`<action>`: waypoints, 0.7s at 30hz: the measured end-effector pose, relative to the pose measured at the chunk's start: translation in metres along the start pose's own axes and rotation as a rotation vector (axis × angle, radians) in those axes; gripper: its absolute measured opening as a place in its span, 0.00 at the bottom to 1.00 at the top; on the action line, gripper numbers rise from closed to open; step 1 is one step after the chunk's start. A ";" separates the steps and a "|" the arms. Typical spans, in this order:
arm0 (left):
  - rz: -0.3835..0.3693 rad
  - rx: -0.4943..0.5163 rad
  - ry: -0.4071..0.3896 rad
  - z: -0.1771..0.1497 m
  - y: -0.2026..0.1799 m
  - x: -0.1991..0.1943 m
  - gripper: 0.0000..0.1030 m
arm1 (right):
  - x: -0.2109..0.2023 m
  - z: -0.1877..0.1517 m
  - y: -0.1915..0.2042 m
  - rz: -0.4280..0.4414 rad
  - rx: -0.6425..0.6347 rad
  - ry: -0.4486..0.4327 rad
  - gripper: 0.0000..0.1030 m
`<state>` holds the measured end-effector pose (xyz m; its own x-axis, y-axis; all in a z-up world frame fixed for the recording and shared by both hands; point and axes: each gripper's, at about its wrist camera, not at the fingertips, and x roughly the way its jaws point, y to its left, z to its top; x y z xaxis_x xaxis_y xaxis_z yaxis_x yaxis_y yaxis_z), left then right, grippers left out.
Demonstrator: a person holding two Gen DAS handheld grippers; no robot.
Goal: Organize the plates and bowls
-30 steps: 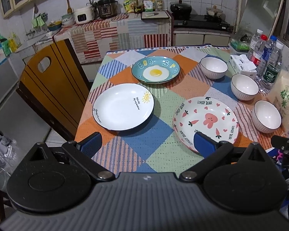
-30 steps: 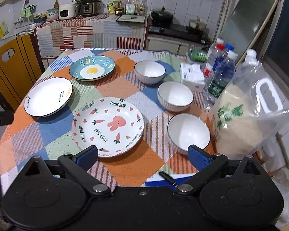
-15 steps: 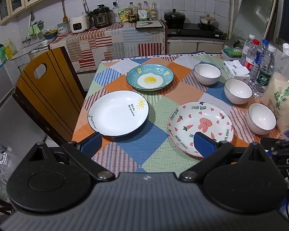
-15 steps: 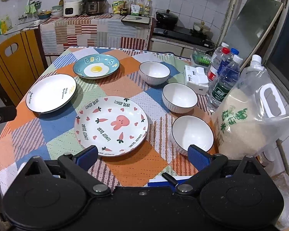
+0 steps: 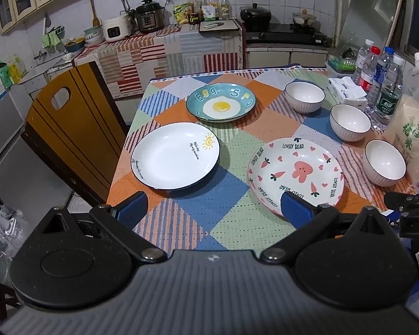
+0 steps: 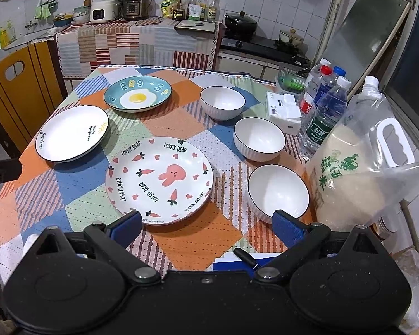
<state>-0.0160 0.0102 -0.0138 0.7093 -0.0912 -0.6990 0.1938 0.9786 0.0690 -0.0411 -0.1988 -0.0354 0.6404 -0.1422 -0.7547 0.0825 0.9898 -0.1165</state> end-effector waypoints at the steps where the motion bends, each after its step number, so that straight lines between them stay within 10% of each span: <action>1: -0.004 -0.001 0.006 0.000 0.000 0.001 1.00 | 0.000 0.000 0.000 0.000 -0.001 0.001 0.98; 12: -0.067 -0.029 0.070 0.007 0.006 0.019 0.90 | 0.007 0.002 -0.005 0.063 -0.023 -0.037 0.98; 21: -0.073 -0.047 0.016 0.023 0.004 0.067 0.89 | 0.036 -0.004 -0.030 0.278 -0.101 -0.326 0.98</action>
<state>0.0474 0.0035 -0.0438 0.6833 -0.1598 -0.7125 0.2123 0.9771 -0.0155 -0.0237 -0.2337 -0.0613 0.8364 0.1566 -0.5253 -0.1916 0.9814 -0.0125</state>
